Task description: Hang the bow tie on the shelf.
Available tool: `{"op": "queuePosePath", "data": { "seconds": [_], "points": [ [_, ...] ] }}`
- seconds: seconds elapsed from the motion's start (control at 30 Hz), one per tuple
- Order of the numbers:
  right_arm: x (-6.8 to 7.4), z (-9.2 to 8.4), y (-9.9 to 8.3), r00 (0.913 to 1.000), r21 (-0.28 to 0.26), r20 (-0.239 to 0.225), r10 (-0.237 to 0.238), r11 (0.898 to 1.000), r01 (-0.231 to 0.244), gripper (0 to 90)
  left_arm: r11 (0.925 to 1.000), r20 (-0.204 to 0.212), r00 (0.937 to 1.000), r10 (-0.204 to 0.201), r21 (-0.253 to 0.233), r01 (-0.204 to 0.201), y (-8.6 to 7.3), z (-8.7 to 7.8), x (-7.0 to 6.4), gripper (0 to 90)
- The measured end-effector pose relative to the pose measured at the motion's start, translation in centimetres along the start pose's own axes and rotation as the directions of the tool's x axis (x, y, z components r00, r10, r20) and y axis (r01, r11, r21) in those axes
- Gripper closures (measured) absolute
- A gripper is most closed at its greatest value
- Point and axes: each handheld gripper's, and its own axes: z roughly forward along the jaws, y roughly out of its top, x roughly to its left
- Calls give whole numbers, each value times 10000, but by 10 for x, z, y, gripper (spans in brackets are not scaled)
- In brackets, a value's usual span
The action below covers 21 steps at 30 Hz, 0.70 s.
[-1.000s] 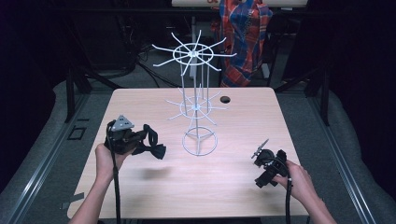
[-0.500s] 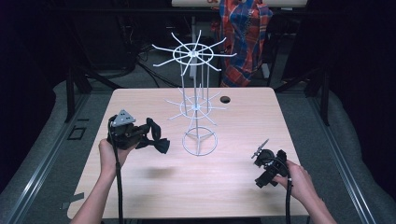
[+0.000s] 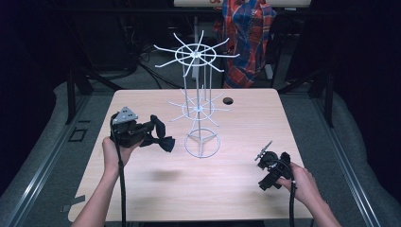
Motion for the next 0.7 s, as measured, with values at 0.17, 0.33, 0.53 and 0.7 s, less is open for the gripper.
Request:
{"op": "queuePosePath", "data": {
  "seconds": [0.17, 0.33, 0.53, 0.7],
  "points": [
    [0, 0, 0, 10000, 11, -7, 6, 10000, -6, 36, 9999, 25, 10000, 27, -125, -26, 3, -2, -2, 874],
    [0, 0, 0, 10000, 9, -9, 5, 10000, -5, 36, 9997, 5, 10000, 69, -222, -69, 4, -3, -4, 874],
    [0, 1, 0, 10000, 12, -18, 30, 10000, -30, 36, 9994, 107, 9999, 29, -344, -26, 9, 0, -6, 874],
    [0, -1, 0, 10000, 117, 58, -16, 9999, 15, 36, 9995, 137, 9999, 90, -289, -86, 12, 5, -8, 874]
  ]
}}
